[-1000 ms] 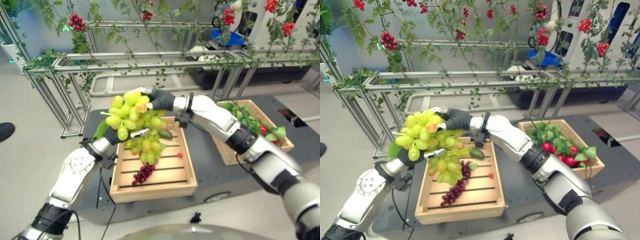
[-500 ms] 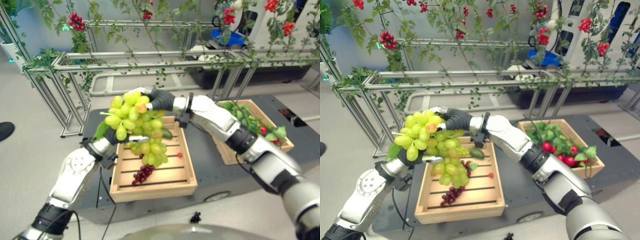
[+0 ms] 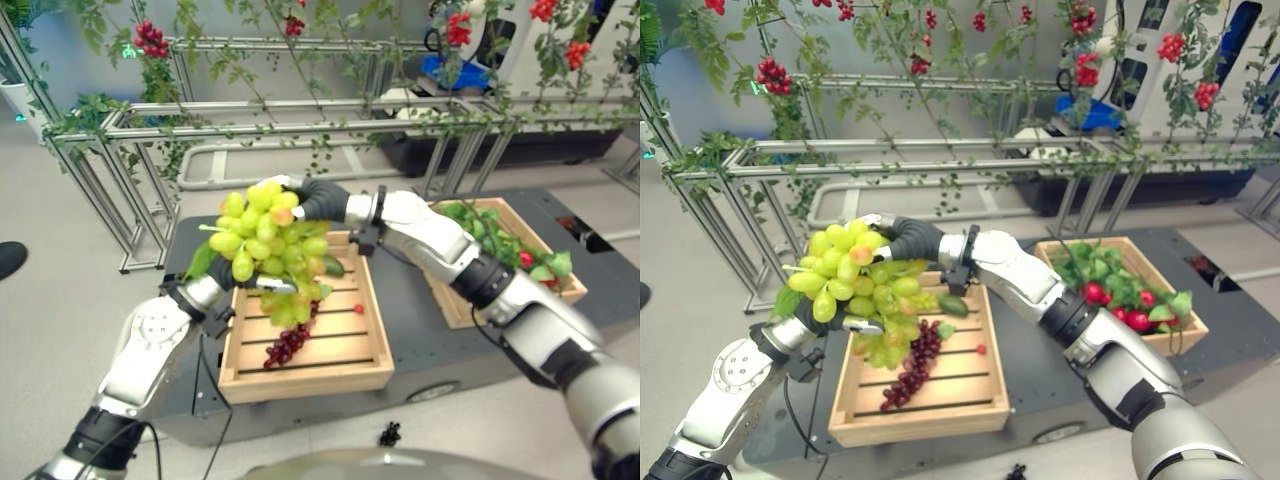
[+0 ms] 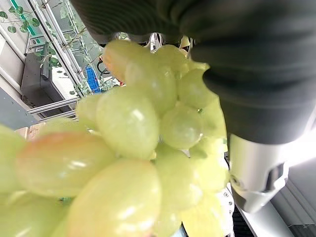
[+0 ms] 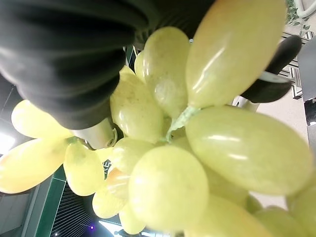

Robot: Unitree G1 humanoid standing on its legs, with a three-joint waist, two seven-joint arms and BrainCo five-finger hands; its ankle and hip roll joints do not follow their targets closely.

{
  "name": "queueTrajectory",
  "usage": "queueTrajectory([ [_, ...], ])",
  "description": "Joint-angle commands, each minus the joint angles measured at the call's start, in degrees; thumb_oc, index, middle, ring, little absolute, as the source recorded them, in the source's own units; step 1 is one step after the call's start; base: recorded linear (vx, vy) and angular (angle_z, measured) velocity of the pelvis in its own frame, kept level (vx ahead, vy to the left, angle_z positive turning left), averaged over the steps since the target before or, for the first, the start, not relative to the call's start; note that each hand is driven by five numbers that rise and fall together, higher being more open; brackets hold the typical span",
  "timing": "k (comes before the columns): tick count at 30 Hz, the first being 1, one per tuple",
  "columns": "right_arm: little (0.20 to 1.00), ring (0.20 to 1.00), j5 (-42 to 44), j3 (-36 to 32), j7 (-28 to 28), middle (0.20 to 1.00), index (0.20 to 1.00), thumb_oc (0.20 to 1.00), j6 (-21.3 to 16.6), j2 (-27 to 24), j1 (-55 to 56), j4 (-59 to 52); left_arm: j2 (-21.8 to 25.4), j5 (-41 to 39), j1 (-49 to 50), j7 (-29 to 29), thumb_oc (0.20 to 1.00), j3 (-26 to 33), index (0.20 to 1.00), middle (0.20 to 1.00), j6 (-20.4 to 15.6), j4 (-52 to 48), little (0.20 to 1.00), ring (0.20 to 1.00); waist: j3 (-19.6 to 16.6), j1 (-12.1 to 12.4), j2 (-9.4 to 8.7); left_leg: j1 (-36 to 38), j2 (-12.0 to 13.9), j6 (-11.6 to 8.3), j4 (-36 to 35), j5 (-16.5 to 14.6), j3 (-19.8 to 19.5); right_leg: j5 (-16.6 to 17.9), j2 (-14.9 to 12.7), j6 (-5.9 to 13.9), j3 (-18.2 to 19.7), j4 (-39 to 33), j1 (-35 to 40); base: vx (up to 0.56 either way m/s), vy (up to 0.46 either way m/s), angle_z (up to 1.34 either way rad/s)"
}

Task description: Pick up the fruits from the basket on one side to the basket on the other side

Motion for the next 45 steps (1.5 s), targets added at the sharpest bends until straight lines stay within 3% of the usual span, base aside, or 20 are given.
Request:
queueTrajectory([
  [1, 0.2, 0.2, 2.6, 0.6, 2.6, 0.2, 0.2, 0.2, -2.1, 1.9, 0.0, -3.5, 1.7, -1.9, -1.6, 1.9, 1.0, 3.1, 1.0, 1.0, -2.0, -3.0, 1.0, 1.0, -0.6, 0.5, -1.26, 1.3, -3.5, 2.1, 0.7, -4.2, 0.4, -3.2, 1.4, -0.63, 2.1, 4.0, -0.7, 0.0, 0.0, 0.0],
  [6, 0.2, 0.2, 3.1, -0.8, 2.2, 0.2, 0.2, 0.2, -2.4, -1.4, 0.7, -4.4, 1.5, -2.1, 0.2, 1.9, 1.0, 4.4, 1.0, 1.0, -1.9, -3.1, 1.0, 1.0, -0.5, 0.4, -1.27, 1.3, -3.5, 2.1, 0.7, -4.2, 0.5, -3.1, 1.3, -0.56, 2.0, 4.1, -0.6, 0.0, 0.0, 0.0],
  [10, 0.2, 0.2, 4.7, -4.8, 1.5, 0.2, 0.2, 0.2, -2.9, -8.5, 3.6, -6.4, 1.5, -2.0, 3.9, 1.6, 1.0, 6.8, 1.0, 1.0, -1.6, -2.5, 1.0, 1.0, -0.4, 0.1, -1.17, 1.3, -3.5, 2.07, 0.8, -4.2, 0.5, -3.1, 1.3, -0.5, 1.9, 4.1, -0.6, 0.0, 0.0, 0.0],
  [14, 0.2, 0.2, 5.4, -7.4, 1.6, 0.2, 0.2, 0.2, -2.8, -12.5, 6.6, -8.0, 1.6, -1.9, 6.0, 1.3, 1.0, 8.2, 1.0, 1.0, -1.5, -2.1, 1.0, 1.0, -0.4, -0.2, -1.05, 1.4, -3.5, 2.03, 0.8, -4.2, 0.6, -3.1, 1.3, -0.46, 1.9, 4.2, -0.6, 0.0, 0.0, 0.0],
  [22, 0.2, 0.2, 7.1, -9.9, 2.3, 0.2, 0.2, 0.2, -2.7, -17.6, 9.5, -10.2, 1.8, -1.9, 8.3, 0.8, 1.0, 9.4, 1.0, 1.0, -1.7, -1.5, 1.0, 1.0, -0.6, -0.6, -0.88, 1.3, -3.5, 1.97, 0.9, -4.1, 0.7, -3.2, 1.3, -0.37, 1.8, 4.2, -0.6, 0.0, 0.0, 0.0],
  [37, 0.2, 0.2, 9.2, -14.2, 2.1, 0.2, 0.2, 0.2, -3.3, -21.2, 13.6, -11.1, 1.1, -1.1, 10.7, 1.7, 1.0, 10.7, 1.0, 1.0, -2.0, 0.9, 1.0, 1.0, -0.5, -1.3, -0.55, 1.2, -3.6, 1.87, 1.0, -4.0, 1.0, -3.1, 1.2, -0.28, 1.9, 4.2, -0.7, 0.0, 0.0, 0.0],
  [45, 0.2, 0.2, 10.1, -20.7, 0.9, 0.2, 0.2, 0.2, -4.3, -21.8, 19.2, -10.4, -0.9, 1.3, 12.9, 3.0, 1.0, 12.4, 1.0, 1.0, -2.5, 4.9, 1.0, 1.0, -0.4, -2.1, -0.29, 1.4, -3.6, 1.99, 1.2, -4.4, 1.2, -3.3, 1.1, -0.29, 2.4, 4.4, -0.8, 0.0, 0.0, -0.01],
])
